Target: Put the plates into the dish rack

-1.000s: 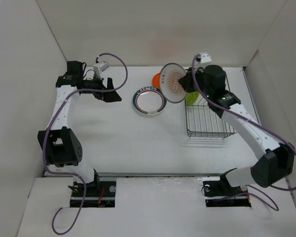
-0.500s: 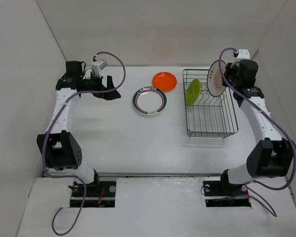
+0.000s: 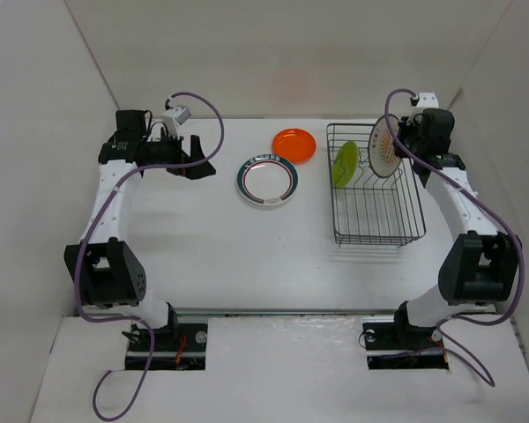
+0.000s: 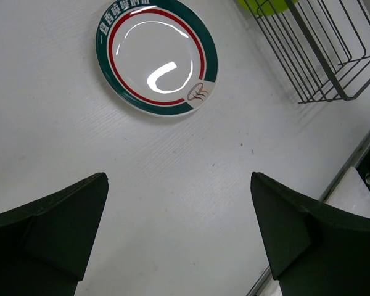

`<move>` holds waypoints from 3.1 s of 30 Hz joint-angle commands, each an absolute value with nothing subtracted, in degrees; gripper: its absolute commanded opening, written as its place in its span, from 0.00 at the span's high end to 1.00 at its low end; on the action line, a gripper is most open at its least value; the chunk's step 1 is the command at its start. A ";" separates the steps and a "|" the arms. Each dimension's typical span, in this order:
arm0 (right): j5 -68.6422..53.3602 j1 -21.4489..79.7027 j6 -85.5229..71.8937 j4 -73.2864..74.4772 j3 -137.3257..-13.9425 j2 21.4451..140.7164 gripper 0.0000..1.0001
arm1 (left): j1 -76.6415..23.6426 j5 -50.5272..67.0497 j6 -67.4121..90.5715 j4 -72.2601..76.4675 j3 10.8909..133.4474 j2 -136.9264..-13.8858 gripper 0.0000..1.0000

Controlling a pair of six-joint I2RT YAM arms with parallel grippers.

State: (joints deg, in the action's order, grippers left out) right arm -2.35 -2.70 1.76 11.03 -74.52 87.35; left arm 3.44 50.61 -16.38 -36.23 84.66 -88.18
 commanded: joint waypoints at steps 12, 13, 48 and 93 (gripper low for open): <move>-3.86 -3.25 -2.46 2.91 -74.18 90.96 1.00 | 3.25 51.86 -16.70 -35.42 83.85 -85.61 0.00; -3.87 -3.25 -2.98 2.90 -74.18 90.97 1.00 | 3.25 51.86 -16.70 -35.42 83.85 -85.61 0.00; 0.53 1.58 -5.27 7.91 -74.63 72.89 0.00 | 2.72 51.16 -14.78 -23.65 82.79 -112.21 0.00; -2.20 7.03 -8.96 11.78 -65.48 59.86 0.00 | -9.49 35.87 6.77 -19.42 100.02 -135.53 0.84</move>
State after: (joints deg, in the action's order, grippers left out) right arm -1.80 6.46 -8.05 12.64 -65.58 61.73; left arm -8.67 42.37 6.63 -15.27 100.64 -133.25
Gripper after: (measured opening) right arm 0.999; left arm 0.198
